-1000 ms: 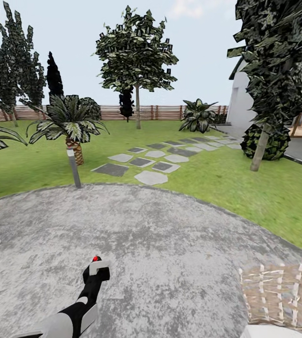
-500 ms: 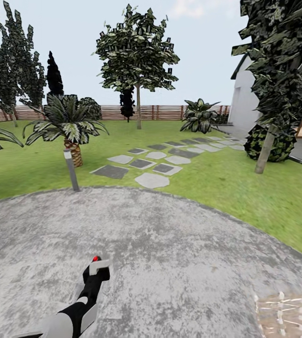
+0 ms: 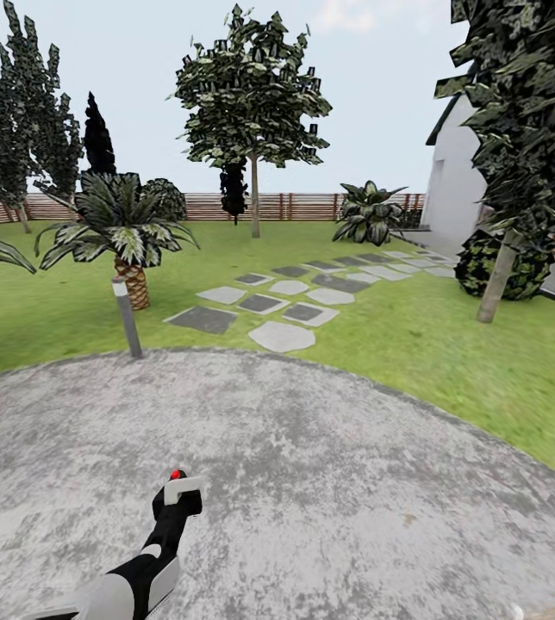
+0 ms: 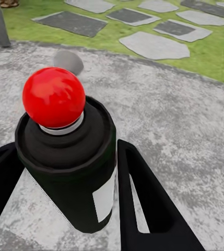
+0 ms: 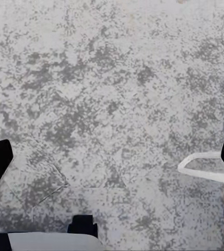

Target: In the garden, pick up the pesticide atomizer on the floor and spray pesticide onto both trees until each tree trunk is fully covered.

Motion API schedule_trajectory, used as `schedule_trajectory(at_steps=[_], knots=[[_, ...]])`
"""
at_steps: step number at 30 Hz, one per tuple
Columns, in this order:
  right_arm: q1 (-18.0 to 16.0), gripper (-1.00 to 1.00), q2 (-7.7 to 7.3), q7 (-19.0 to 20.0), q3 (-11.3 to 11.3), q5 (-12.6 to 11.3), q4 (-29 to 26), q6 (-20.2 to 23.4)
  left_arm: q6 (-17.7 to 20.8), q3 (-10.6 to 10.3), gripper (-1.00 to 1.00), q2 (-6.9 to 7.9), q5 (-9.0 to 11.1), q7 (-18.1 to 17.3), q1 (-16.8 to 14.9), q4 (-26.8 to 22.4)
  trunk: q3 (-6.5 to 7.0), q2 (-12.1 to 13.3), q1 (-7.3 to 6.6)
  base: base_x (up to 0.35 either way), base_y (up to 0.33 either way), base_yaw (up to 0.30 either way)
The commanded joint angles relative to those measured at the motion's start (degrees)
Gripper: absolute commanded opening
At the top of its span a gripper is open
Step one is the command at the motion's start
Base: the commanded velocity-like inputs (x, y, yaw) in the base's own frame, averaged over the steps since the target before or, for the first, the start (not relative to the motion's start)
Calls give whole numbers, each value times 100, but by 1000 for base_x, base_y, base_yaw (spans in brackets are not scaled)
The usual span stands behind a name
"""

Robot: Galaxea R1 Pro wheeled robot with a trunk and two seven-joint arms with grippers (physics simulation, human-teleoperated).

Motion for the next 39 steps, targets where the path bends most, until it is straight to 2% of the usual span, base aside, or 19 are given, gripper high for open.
schedule_trajectory(at_steps=[1, 18, 39], knots=[[0, 100, 0, 0, 0, 0, 1, 0, 0, -3, -100, 0, -1, 0, 0, 0, 0, 0, 0, 350, 140, 0], [157, 100, 50, 0, 9, 17, 4, -1, 8, -3, -100, 0, -1, -1, 0, 1, 0, 0, 0, 350, 146, 0], [169, 100, 53, 0, 9, 18, 4, 0, 8, 5, -100, -8, -1, -8, 0, 8, 0, 0, 0, 350, 149, 0]])
